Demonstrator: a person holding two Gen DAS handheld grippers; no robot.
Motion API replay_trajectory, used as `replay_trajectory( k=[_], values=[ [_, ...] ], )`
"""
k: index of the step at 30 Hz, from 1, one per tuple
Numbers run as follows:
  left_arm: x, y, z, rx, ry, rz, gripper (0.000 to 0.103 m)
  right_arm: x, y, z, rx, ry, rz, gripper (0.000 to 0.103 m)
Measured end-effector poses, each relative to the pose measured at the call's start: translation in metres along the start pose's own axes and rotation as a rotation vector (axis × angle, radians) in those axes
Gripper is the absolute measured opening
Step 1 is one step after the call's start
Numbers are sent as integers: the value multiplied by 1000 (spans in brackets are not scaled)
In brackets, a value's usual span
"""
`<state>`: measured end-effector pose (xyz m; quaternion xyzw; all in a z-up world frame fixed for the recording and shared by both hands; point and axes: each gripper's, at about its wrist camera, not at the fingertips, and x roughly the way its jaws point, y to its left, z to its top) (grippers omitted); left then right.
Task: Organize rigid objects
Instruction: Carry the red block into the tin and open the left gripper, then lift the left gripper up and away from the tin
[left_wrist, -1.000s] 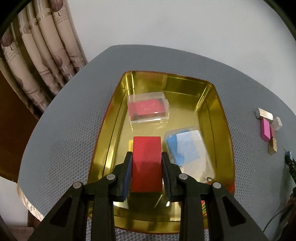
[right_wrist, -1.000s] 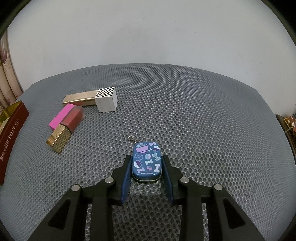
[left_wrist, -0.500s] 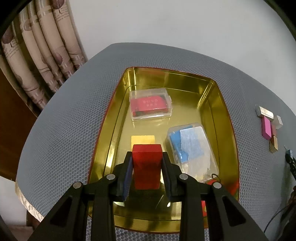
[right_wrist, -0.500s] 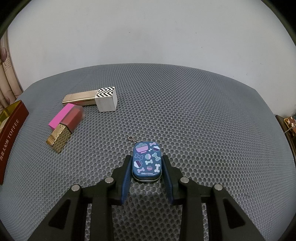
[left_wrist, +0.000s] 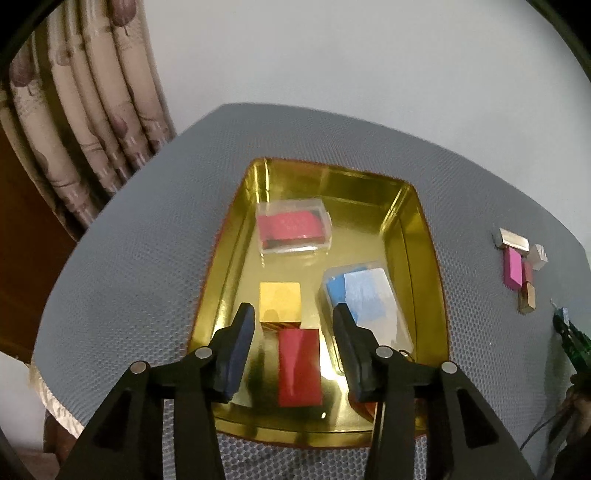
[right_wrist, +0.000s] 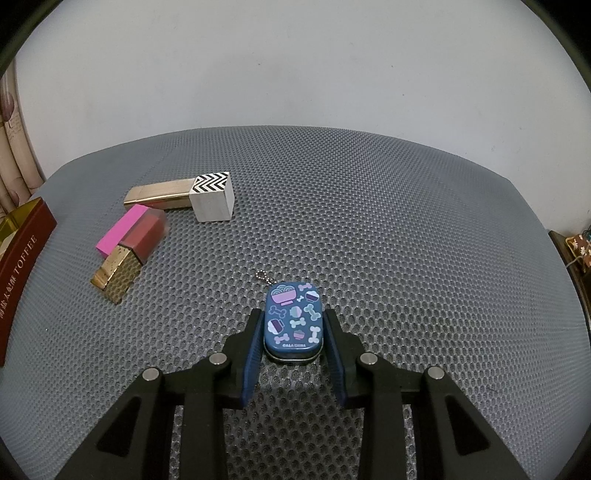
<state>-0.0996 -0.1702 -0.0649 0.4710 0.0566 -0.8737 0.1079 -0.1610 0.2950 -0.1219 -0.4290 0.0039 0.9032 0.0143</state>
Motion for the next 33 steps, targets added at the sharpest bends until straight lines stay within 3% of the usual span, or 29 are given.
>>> replay_trajectory(
  k=[7,12,19,23,33],
  values=[
    [-25,2,-12,-33,-85,77,63,-1,-6,0,-2,0,-2,33],
    [-29,1,-26,-28,-92,141,69,13,-8,4,-4,0,-3,33],
    [-29,0,-34,18,-105,182,73,4,-5,-1,-13,-1,-15,32],
    [-31,2,-34,-2,-86,130,75,-8,2,-3,-15,-1,-21,32],
    [-31,8,-32,-33,-72,124,78,-11,-3,1,-11,29,-65,31]
  ],
)
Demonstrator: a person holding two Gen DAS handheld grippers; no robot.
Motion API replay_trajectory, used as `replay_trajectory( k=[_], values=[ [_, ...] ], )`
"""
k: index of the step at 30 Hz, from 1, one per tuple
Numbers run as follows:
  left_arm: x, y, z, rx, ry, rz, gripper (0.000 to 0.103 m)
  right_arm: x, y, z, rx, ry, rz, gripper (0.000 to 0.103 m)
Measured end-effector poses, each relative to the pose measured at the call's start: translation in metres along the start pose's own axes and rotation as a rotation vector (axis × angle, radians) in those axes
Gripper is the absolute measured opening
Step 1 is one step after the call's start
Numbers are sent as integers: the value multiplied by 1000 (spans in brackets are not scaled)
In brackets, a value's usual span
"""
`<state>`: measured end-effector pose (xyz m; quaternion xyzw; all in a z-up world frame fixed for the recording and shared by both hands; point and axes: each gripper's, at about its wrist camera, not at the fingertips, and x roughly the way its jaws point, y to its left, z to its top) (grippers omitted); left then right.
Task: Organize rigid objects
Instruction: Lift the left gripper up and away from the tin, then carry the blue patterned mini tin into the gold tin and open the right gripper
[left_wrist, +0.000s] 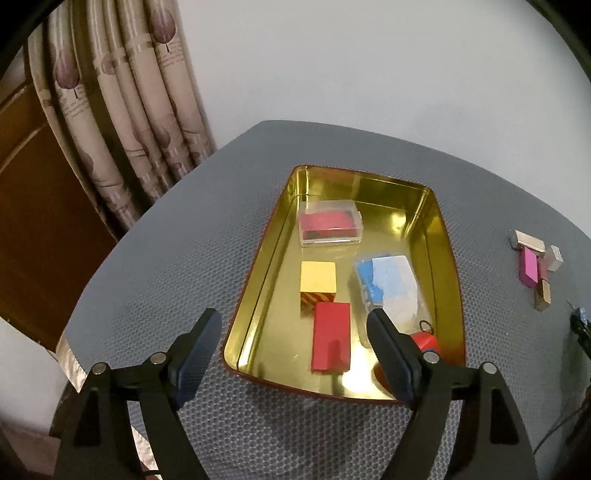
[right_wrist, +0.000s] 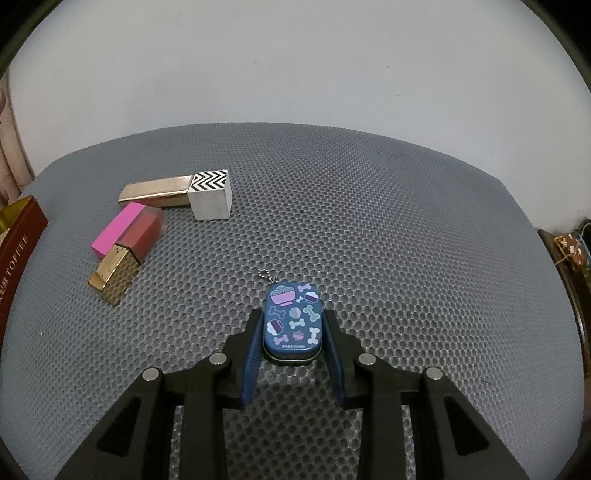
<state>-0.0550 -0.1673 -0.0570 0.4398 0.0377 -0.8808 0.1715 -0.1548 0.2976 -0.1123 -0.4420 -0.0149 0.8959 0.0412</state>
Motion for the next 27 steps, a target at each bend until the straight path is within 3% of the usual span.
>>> replay_trajectory(
  k=[5,14,21,27],
  values=[
    [-4,6,4,-33,2,-35,79,-8,4,1,-22,-4,-6,31],
    [-4,18,5,-90,10,-30,80,-35,30,4,-65,-33,49,31],
    [1,31,7,-143,35,0,80,-64,58,5,-121,-59,137,31],
    [3,40,7,-198,44,37,81,-88,114,16,-163,-87,263,31]
  ],
)
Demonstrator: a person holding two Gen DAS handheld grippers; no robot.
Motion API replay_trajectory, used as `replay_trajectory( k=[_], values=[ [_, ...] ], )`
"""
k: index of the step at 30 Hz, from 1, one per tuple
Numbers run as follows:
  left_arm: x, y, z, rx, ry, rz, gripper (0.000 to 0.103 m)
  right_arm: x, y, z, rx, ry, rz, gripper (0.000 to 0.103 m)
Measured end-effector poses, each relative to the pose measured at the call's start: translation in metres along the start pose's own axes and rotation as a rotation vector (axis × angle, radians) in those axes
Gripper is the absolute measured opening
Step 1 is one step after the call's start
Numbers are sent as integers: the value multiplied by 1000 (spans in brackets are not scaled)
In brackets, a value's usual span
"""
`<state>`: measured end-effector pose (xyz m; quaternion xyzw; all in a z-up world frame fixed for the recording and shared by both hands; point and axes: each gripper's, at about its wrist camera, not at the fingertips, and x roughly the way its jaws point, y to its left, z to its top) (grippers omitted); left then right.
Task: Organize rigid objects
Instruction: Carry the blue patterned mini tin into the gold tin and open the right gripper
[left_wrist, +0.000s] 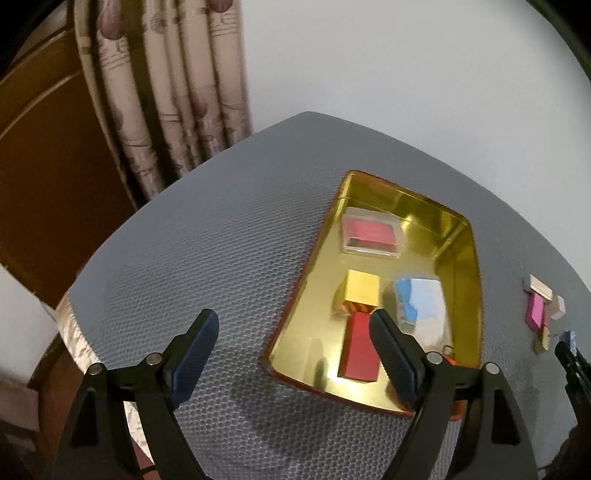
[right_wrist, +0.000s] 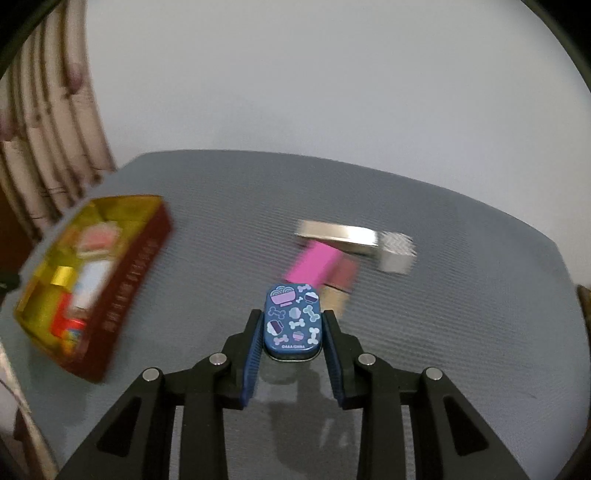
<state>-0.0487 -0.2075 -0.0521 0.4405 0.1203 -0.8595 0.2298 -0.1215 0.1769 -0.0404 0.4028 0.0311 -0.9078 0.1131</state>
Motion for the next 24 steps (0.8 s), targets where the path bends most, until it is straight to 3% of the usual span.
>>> replay_trajectory(
  k=[5,10,16,24],
  values=[
    [0,3,2,-16,1,-6,81,5,66,17,-60,-8,106,31],
    [-1,20,6,-103,-7,18,82,12,118,28,-128,-11,190,31],
    [-2,34,9,-164,-29,56,82,24,169,39,-200,14,233,31],
    [1,37,9,-176,-7,40,82,49,200,40,-232,54,237,31]
  ],
)
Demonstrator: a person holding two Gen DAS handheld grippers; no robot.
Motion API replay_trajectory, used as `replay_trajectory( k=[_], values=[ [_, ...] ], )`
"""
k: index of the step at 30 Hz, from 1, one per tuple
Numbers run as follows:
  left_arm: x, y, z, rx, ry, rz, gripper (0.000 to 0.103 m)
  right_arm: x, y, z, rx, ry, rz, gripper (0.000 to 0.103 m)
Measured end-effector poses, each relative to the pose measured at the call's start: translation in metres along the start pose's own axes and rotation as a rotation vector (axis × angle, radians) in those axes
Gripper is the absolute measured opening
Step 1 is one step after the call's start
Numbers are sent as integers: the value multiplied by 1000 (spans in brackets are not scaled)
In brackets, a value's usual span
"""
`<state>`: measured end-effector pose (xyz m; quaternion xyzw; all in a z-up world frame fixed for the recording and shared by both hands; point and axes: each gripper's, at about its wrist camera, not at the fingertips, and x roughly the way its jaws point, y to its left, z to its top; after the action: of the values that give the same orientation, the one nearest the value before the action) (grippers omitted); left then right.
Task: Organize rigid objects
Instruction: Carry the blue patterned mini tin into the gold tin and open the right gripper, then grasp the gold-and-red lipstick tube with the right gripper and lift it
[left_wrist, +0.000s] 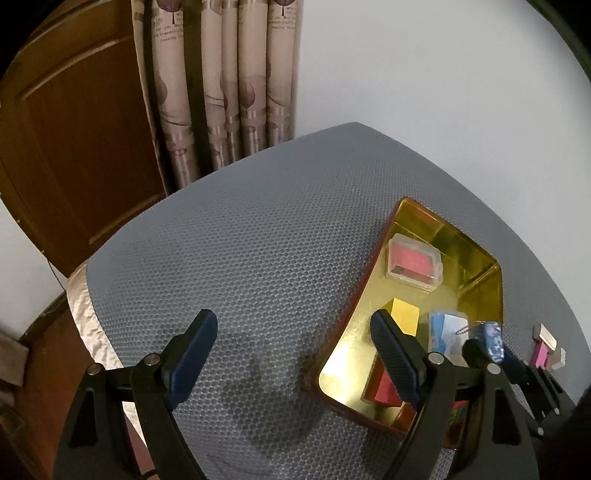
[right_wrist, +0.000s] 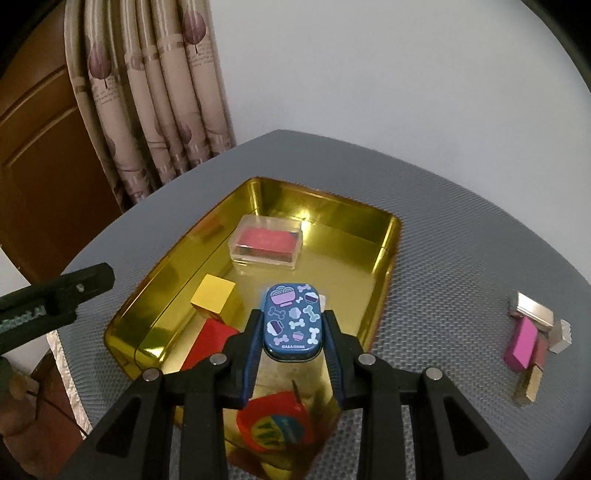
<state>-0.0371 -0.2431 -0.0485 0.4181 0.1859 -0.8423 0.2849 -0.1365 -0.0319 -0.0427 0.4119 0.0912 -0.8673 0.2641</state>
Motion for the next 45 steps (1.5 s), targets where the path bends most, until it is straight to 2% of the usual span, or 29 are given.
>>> replay_trajectory(
  k=[15,17,19,23,26,31,36,40,45],
  values=[
    [6,-3,1,4,15,0,82,25,-3,2,10,14,-15,32],
    [7,-4,1,9,18,-3,82,23,-6,1,23,8,2,37],
    [6,-6,0,16,16,-2,82,20,-11,1,36,3,3,57],
    [5,-6,0,24,10,2,82,3,-21,-5,53,-25,-13,58],
    [6,-5,0,18,14,6,82,-14,-39,-15,80,-51,-54,58],
    [4,-6,-2,21,10,9,82,-35,-89,-39,138,-62,-221,58],
    [3,-8,-2,32,6,10,82,-43,-142,-63,244,-38,-333,58],
    [3,-12,-3,46,0,15,82,-37,-171,-78,308,-8,-377,58],
    [4,-13,-3,55,7,13,82,-23,-181,-87,325,16,-393,58]
  ],
)
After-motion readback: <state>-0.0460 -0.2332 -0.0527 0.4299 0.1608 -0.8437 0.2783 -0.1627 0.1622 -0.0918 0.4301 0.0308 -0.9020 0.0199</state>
